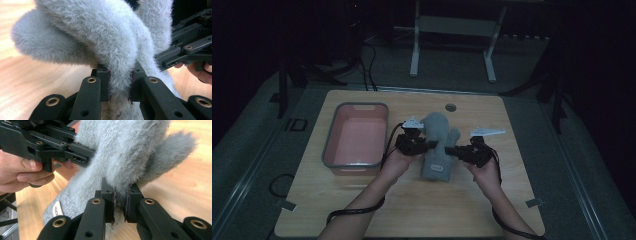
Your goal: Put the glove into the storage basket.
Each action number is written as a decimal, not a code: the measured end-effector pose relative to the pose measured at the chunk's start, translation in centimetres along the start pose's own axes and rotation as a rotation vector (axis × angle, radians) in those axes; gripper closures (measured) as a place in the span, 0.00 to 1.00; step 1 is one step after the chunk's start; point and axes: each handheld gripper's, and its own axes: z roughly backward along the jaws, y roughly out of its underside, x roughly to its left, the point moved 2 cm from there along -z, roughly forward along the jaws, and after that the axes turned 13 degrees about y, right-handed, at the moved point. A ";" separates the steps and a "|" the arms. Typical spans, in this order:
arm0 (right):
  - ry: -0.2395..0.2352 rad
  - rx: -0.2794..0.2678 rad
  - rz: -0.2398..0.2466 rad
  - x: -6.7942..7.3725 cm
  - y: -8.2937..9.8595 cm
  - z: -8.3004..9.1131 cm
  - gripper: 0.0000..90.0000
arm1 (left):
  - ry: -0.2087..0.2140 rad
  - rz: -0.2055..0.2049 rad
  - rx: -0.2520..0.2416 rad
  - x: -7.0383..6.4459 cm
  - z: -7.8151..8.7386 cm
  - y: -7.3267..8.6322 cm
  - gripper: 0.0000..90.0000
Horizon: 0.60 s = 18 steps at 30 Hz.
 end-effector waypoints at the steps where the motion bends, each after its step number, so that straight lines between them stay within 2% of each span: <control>1: -0.002 -0.020 0.009 0.3 -0.8 0.5 0.90 | 0.001 -0.012 -0.009 -0.3 0.6 -0.8 0.86; 6: -0.009 -0.073 0.031 1.1 -2.8 1.8 0.90 | -0.005 -0.064 -0.022 -1.2 2.2 -2.9 0.86; 8: -0.009 -0.087 0.026 1.3 -3.4 2.1 0.90 | -0.010 -0.069 -0.024 -1.3 2.6 -3.5 0.86; 10: -0.008 -0.092 0.028 1.5 -3.9 2.1 0.90 | -0.014 -0.079 -0.026 -1.2 2.9 -3.7 0.86; 18: -0.019 -0.096 0.039 2.5 -5.0 1.4 0.90 | -0.018 -0.071 -0.044 -0.4 4.5 -3.6 0.86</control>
